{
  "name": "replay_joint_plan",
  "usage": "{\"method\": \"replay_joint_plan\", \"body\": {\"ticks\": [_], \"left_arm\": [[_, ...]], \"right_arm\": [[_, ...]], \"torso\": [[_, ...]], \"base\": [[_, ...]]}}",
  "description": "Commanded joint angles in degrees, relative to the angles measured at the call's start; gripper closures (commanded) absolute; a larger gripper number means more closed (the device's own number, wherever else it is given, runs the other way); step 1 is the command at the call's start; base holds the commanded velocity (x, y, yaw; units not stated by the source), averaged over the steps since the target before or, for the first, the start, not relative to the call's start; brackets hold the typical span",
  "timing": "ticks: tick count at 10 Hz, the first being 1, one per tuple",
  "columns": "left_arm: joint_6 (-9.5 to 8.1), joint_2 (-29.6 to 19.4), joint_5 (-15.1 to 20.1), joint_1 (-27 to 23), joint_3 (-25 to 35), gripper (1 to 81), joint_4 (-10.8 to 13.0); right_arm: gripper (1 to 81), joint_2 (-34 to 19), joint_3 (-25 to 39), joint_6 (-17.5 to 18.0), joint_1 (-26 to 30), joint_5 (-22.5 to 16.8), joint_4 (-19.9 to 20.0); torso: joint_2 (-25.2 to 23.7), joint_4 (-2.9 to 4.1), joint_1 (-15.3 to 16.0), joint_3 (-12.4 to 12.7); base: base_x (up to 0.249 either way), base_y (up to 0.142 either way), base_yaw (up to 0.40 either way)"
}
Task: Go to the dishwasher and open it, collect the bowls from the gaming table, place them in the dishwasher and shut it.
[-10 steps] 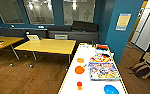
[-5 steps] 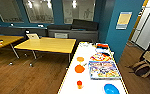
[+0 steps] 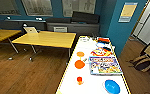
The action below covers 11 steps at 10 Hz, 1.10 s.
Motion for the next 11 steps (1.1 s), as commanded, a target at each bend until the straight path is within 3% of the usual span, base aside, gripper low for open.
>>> {"method": "replay_joint_plan", "body": {"ticks": [1, 4, 6, 7, 11], "left_arm": [[-0.13, -0.2, 3.5, -0.7, 1.0, 1.0, 0.0], [-0.13, -0.3, 3.6, -0.7, 0.7, 1.0, 0.0], [-0.13, -0.3, 3.6, -0.7, 0.7, 1.0, 0.0], [-0.13, -0.2, 3.6, -0.7, 0.7, 1.0, 0.0], [-0.13, -0.3, 3.7, -0.7, 0.7, 1.0, 0.0]], "right_arm": [[1.0, -0.4, -2.0, 0.9, 6.9, -2.9, 0.7], [1.0, 4.6, -7.5, 1.2, 8.7, -5.4, 3.8], [1.0, 5.7, -10.7, 2.4, 10.2, -5.6, 11.3], [1.0, 6.0, -12.1, 2.6, 11.3, -6.1, 13.0], [1.0, 6.9, -14.7, 5.6, 17.8, -12.5, 13.9]], "torso": [[0.0, 0.00, 0.0, 0.0], [0.0, 0.00, 0.0, 0.1], [0.0, 0.00, 0.0, 0.1], [0.0, 0.00, 0.0, 0.1], [0.0, 0.00, 0.0, 0.1]], "base": [[0.000, 0.000, 0.000], [0.000, 0.000, 0.000], [0.000, 0.000, 0.000], [0.000, 0.000, 0.000], [0.000, 0.000, 0.000]]}}
